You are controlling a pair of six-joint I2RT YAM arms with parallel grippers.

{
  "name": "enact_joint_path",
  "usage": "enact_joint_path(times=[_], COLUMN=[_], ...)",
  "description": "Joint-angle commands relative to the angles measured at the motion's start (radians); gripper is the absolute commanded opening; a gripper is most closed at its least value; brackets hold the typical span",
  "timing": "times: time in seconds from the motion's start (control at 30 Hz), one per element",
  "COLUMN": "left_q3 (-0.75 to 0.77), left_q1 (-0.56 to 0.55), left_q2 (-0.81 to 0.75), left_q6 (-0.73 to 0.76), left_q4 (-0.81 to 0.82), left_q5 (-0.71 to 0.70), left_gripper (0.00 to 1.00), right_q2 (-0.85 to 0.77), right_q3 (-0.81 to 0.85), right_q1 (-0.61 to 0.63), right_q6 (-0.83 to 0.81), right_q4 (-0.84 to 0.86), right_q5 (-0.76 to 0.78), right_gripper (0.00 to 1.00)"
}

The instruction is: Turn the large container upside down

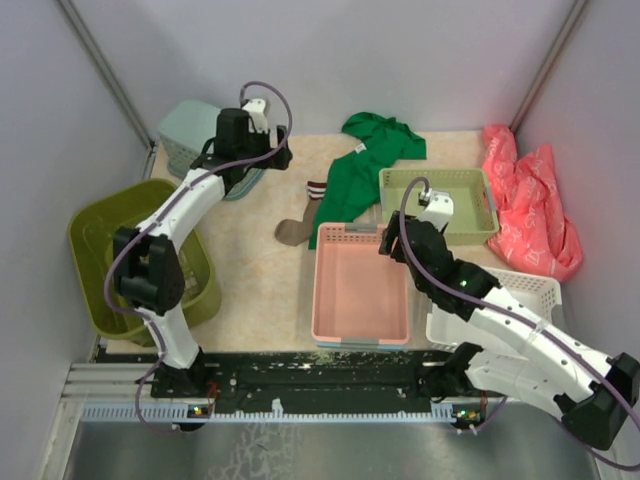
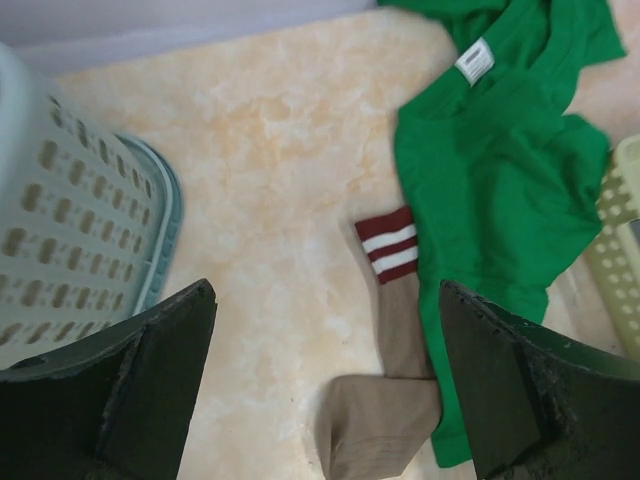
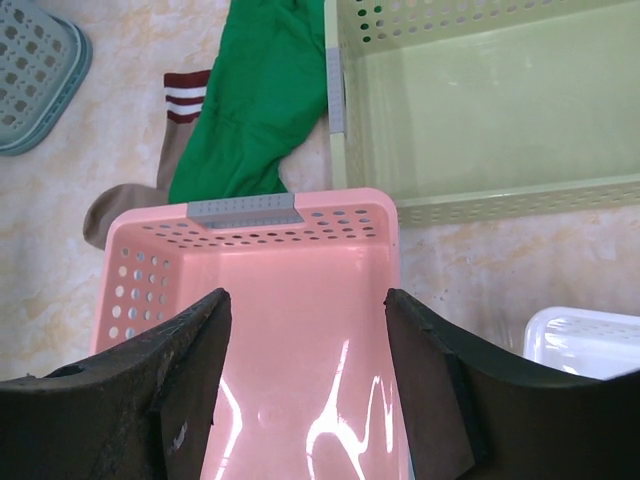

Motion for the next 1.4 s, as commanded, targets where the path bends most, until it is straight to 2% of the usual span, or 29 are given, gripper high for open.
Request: enact_joint_path(times=[0.0, 0.23, 0.43, 0.7, 0.87, 1.2, 1.37], left_q3=[0.023, 0.075, 0.163, 0.123, 0.012, -0.051, -0.079], left_q1=[0.002, 0.003, 0.013, 0.018, 0.019, 0.031, 0.05], left_q2=[0.096, 0.198, 0.283, 0.264, 0.215, 0.194, 0.095], left_q6=[0.016, -0.006, -0.026, -0.038, -0.013, -0.048, -0.071], left_q4=[-0.014, -0.018, -0.033, 0.052, 0.18, 0.247, 0.145], left_q5=[0.019, 0.012, 0.021, 0.089, 0.089, 0.112, 0.103], left_gripper=[0.97, 0.98, 0.99, 1.0, 1.0, 1.0, 1.0], right_q2=[-0.052, -0.1, -0.118, -0.161, -0.181, -0.207, -0.211], right_q3=[0.001, -0.009, -0.003, -0.008, -0.005, -0.002, 0.0], right_q1=[-0.005, -0.005, -0.005, -0.005, -0.005, -0.005, -0.004], right_q6=[-0.02, -0.047, -0.003, -0.055, -0.088, -0.095, -0.114], right_q4=[0.05, 0.097, 0.072, 0.084, 0.094, 0.072, 0.073], right_q5=[0.009, 0.022, 0.118, 0.152, 0.179, 0.19, 0.185], right_gripper=[0.64, 0.67, 0.71, 0.72, 0.73, 0.73, 0.73])
